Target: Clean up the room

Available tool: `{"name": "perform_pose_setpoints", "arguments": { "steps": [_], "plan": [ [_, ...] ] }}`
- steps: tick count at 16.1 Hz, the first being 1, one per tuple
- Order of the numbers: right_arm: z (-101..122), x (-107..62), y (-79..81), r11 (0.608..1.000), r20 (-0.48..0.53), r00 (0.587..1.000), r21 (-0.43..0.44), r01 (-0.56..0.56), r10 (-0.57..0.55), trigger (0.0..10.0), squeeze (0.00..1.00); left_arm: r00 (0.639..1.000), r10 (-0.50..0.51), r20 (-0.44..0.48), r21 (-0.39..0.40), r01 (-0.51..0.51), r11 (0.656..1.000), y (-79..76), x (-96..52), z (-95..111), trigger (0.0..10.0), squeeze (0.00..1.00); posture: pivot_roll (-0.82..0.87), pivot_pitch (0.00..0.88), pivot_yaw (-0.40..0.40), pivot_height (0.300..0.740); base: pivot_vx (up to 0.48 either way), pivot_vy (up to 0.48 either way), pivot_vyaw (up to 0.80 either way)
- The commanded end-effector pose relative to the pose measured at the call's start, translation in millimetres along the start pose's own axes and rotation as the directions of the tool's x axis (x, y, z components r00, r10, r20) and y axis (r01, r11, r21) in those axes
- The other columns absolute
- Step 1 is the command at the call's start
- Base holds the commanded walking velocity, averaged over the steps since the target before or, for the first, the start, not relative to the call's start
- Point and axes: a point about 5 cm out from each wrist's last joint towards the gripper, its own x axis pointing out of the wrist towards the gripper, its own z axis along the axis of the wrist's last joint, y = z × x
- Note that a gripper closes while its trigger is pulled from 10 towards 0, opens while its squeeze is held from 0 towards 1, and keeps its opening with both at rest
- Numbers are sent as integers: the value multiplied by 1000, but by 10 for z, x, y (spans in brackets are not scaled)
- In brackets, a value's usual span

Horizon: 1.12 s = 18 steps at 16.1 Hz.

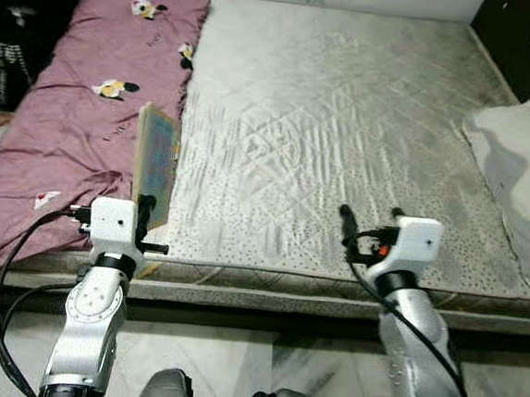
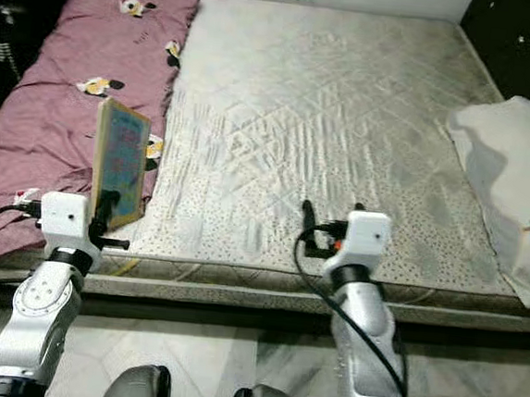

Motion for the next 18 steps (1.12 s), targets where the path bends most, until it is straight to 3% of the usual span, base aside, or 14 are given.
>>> {"name": "perform_pose_setpoints", "arguments": {
  "steps": [1,4,18],
  "plan": [
    [1,10,23,1000,2,1000,3,-1,1,10000,0,999,-3,51,-3,3,1000,59,11,89,10000,0,18,126,-48,740,0,0,0],
    [6,23,26,1000,5,1000,-1,-3,3,10000,0,998,-20,62,-8,20,1000,70,24,107,10000,0,20,123,-48,740,0,0,0],
    [26,70,30,1000,22,1000,-19,-2,3,10000,0,998,-33,58,-17,34,999,51,36,94,10000,0,23,119,-49,740,298,0,0]
  ]
}}
